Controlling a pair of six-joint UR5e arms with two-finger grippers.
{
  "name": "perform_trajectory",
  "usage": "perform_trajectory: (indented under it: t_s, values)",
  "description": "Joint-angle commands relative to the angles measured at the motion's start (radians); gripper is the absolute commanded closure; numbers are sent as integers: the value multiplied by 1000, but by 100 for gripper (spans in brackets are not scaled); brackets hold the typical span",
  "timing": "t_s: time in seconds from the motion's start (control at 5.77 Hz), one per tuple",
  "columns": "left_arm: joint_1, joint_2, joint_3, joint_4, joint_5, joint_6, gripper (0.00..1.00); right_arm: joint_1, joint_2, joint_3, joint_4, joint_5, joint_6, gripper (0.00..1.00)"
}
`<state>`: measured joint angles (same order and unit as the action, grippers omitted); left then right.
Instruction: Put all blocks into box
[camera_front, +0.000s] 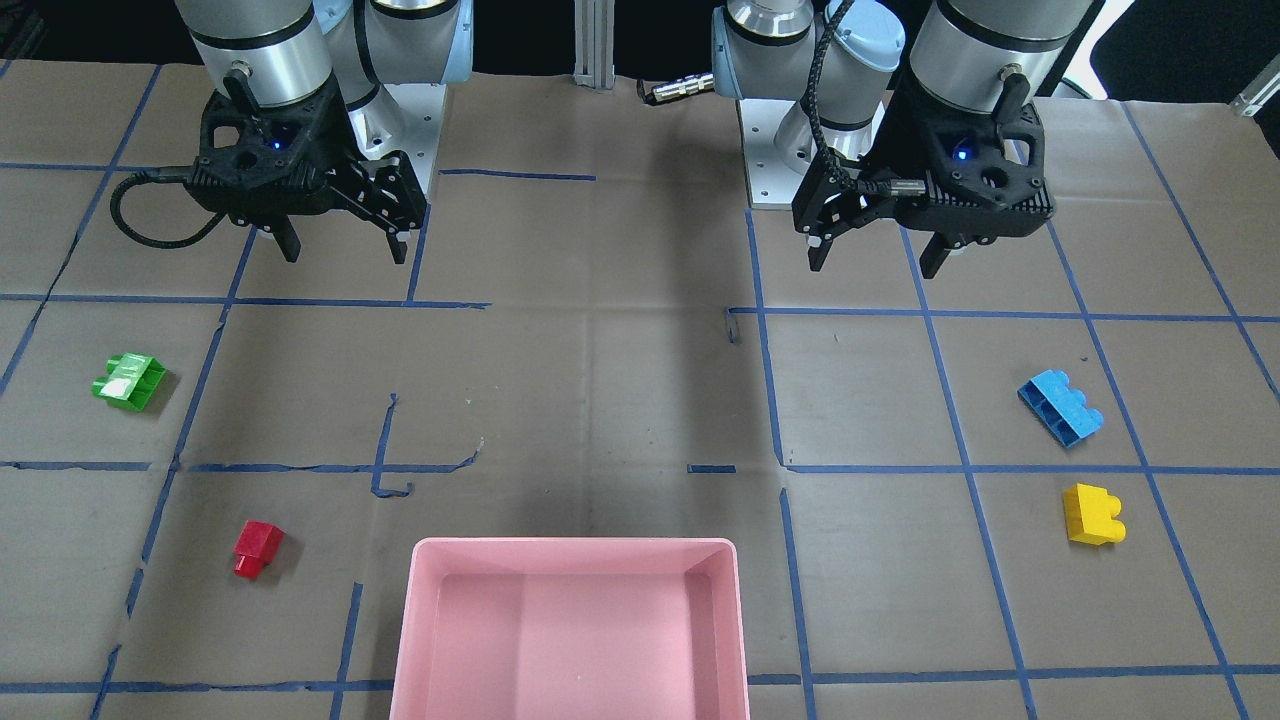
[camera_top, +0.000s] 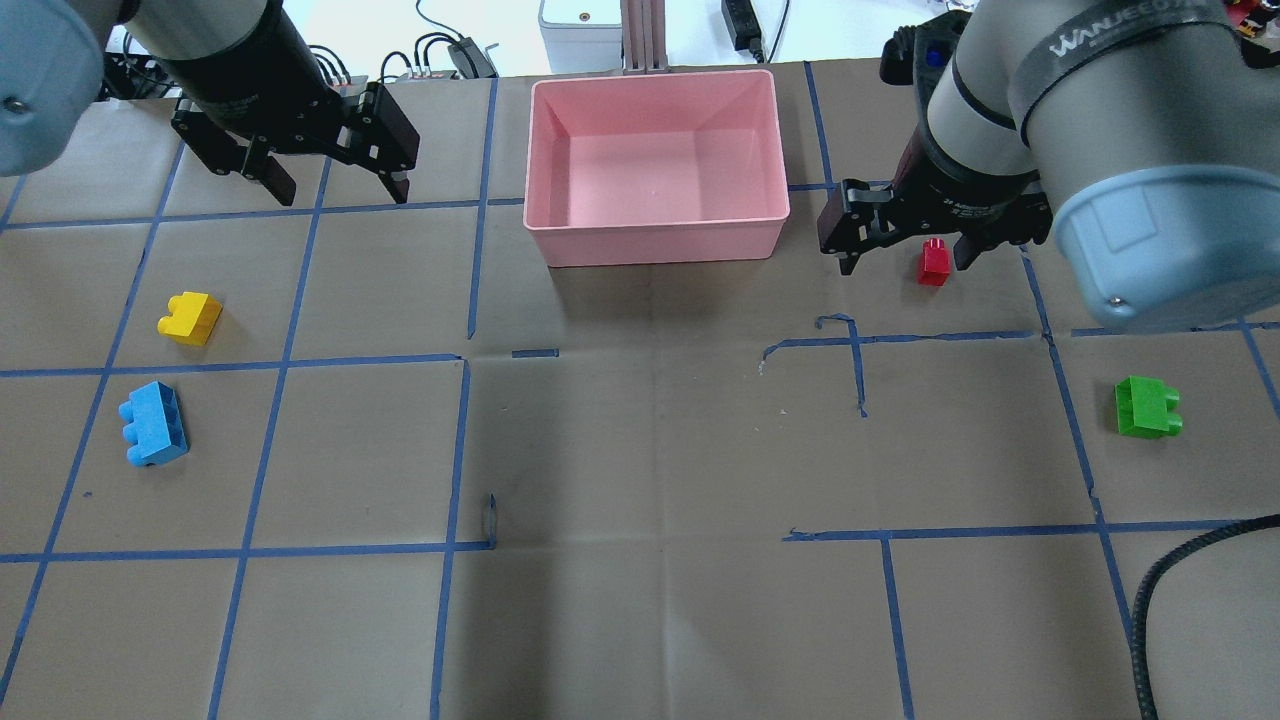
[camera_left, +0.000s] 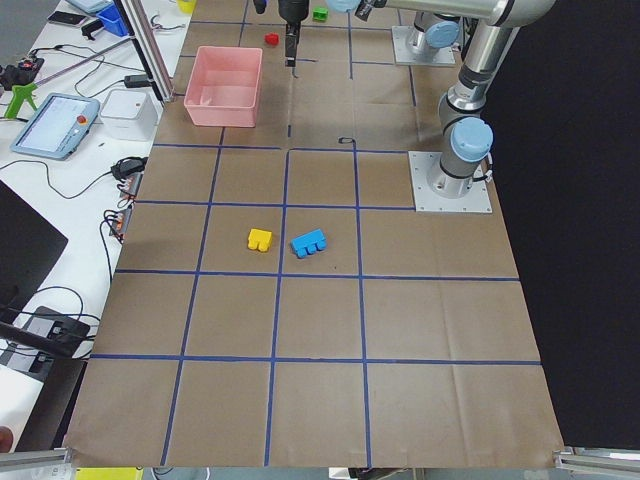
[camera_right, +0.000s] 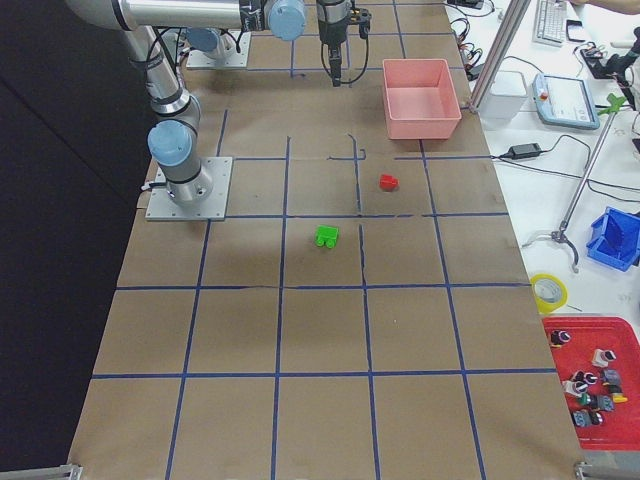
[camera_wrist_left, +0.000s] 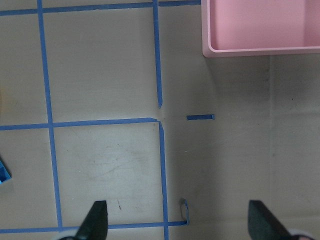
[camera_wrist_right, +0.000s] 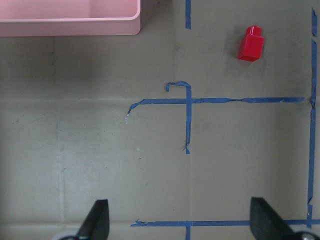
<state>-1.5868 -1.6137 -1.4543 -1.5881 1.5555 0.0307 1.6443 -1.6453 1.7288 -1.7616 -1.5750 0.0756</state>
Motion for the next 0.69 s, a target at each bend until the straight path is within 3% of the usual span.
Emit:
perform_trajectory:
  t_s: [0.0, 0.52]
  values:
    - [1, 0, 0, 0, -3, 0, 0, -1, 1, 2, -6, 0, 1, 0]
    - [7, -5, -3, 8, -3, 0, 0, 0, 2, 2, -6, 3, 13, 0]
